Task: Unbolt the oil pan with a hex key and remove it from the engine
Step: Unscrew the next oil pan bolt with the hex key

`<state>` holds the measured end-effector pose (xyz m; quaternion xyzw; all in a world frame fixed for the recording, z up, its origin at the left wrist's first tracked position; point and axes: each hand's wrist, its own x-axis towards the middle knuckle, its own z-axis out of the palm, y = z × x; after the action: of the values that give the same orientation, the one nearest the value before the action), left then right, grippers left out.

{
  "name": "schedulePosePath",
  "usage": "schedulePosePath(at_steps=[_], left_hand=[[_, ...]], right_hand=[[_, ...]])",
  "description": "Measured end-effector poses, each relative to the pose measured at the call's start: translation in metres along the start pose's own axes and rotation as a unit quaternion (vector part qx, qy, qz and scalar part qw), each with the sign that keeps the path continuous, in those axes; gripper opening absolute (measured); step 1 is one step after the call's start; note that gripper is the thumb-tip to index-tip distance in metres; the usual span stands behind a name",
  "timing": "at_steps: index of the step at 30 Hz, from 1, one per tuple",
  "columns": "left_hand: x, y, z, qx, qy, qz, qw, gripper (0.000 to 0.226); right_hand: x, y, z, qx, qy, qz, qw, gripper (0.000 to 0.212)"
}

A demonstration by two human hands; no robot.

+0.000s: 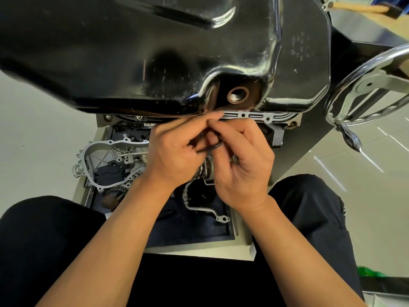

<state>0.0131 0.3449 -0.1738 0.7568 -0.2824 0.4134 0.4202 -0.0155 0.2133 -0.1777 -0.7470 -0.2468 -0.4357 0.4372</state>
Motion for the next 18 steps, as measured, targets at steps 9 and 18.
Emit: schedulePosePath(at_steps=[9, 18], left_hand=[[0.0012, 0.0039, 0.0025, 0.001, 0.040, -0.044, 0.998, 0.011], [0.0036, 0.0003, 0.0005, -0.003, 0.005, 0.001, 1.000, 0.017]], right_hand=[[0.0020, -0.0036, -0.0010, 0.015, 0.039, 0.003, 0.999, 0.015], [0.0011, -0.0038, -0.0011, 0.000, -0.007, 0.000, 1.000, 0.028]])
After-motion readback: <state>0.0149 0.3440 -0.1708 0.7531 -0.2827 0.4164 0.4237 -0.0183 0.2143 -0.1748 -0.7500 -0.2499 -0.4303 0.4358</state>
